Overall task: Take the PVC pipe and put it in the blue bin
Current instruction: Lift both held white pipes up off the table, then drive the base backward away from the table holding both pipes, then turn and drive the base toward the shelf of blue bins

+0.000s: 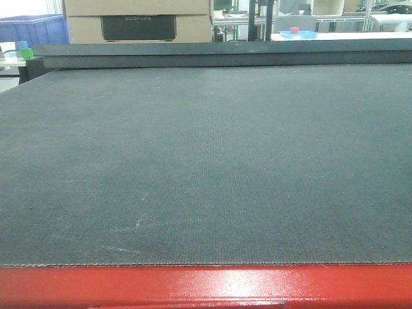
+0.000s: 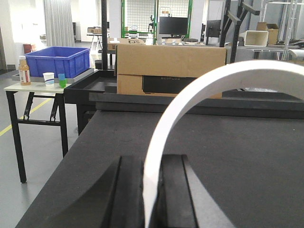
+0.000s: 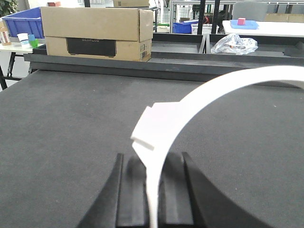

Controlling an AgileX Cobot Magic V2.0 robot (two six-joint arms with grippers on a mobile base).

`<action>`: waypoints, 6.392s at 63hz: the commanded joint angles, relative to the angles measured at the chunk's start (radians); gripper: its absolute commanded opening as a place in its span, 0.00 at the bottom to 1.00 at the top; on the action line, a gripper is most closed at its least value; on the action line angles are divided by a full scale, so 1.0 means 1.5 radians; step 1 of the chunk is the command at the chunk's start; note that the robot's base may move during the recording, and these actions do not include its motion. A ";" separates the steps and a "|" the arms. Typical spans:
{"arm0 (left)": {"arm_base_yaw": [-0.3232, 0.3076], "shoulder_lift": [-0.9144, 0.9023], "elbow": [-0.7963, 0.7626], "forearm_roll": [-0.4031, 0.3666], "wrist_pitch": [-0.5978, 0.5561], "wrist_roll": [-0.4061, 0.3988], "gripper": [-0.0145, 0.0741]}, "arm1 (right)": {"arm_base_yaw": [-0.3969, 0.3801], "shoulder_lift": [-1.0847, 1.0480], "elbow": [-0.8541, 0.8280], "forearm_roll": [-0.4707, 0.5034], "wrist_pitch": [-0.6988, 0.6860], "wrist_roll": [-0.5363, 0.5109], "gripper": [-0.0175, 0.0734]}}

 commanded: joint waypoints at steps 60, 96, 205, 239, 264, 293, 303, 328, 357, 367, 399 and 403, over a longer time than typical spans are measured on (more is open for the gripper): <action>-0.003 -0.004 -0.001 -0.006 -0.014 -0.002 0.04 | 0.000 -0.002 0.001 -0.009 -0.019 -0.002 0.01; -0.003 -0.004 -0.001 -0.006 -0.014 -0.002 0.04 | 0.000 -0.002 0.001 -0.009 -0.019 -0.002 0.01; -0.003 -0.010 -0.001 -0.006 -0.016 -0.002 0.04 | 0.000 -0.002 0.001 -0.009 -0.019 -0.002 0.01; -0.003 -0.010 -0.001 -0.006 -0.016 -0.002 0.04 | 0.000 -0.002 0.001 -0.009 -0.019 -0.002 0.01; -0.003 -0.010 -0.001 -0.006 -0.016 -0.002 0.04 | 0.000 -0.002 0.001 -0.009 -0.019 -0.002 0.01; -0.003 -0.010 -0.001 -0.006 -0.016 -0.002 0.04 | 0.000 -0.002 0.001 -0.009 -0.019 -0.002 0.01; -0.003 -0.010 -0.001 -0.006 -0.016 -0.002 0.04 | 0.000 -0.002 0.001 -0.009 -0.019 -0.002 0.01; -0.003 -0.010 -0.001 -0.006 -0.016 -0.002 0.04 | 0.000 -0.002 0.001 -0.009 -0.019 -0.002 0.01; -0.003 -0.010 -0.001 -0.006 -0.016 -0.002 0.04 | 0.000 -0.002 0.001 -0.009 -0.019 -0.002 0.01; -0.003 -0.010 -0.001 -0.006 -0.016 -0.002 0.04 | 0.000 -0.002 0.001 -0.009 -0.019 -0.002 0.01; -0.003 -0.010 -0.001 -0.006 -0.016 -0.002 0.04 | 0.000 -0.002 0.001 -0.009 -0.019 -0.002 0.01; -0.003 -0.010 -0.001 -0.006 -0.016 -0.002 0.04 | 0.000 -0.002 0.001 -0.009 -0.019 -0.002 0.01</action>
